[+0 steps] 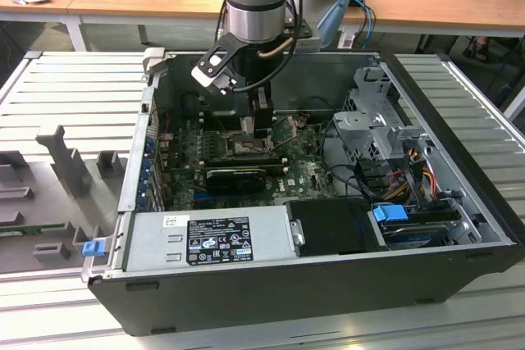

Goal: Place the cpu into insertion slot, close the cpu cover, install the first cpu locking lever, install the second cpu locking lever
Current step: 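Place the cpu into insertion slot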

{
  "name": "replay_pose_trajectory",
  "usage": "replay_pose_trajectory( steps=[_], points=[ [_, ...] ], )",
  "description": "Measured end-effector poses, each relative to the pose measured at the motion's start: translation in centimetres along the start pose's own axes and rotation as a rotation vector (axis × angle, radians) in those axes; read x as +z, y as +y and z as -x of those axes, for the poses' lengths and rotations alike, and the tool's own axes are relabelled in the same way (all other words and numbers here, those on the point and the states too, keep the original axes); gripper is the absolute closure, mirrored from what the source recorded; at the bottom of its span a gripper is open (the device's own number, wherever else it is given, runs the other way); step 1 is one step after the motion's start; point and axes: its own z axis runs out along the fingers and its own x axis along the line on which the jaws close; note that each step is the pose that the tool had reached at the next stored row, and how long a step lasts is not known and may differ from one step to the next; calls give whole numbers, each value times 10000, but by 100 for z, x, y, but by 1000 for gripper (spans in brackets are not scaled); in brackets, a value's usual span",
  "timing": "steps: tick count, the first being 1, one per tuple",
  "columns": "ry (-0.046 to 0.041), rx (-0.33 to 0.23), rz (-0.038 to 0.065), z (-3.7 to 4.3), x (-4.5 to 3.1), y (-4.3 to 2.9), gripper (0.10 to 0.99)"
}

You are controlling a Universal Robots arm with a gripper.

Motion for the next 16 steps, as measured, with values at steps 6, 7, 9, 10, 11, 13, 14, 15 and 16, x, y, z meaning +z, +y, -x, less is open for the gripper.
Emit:
replay_pose_trajectory(
  steps=[6,7,9,10,11,13,14,15,16],
  points=[
    [-1,6,-1,-54,143,-68,549],
    [-3,7,-1,-57,159,-87,549],
    [-2,7,-1,-66,194,-108,549],
    [-1,7,0,-70,215,-112,549],
    [-2,7,-1,-73,234,-114,549],
    [-1,7,0,-83,279,-120,549],
    [-2,6,-1,-89,306,-127,549],
    [-2,7,-1,-99,341,-134,549],
    [-2,7,0,-105,364,-138,549]
  ],
)
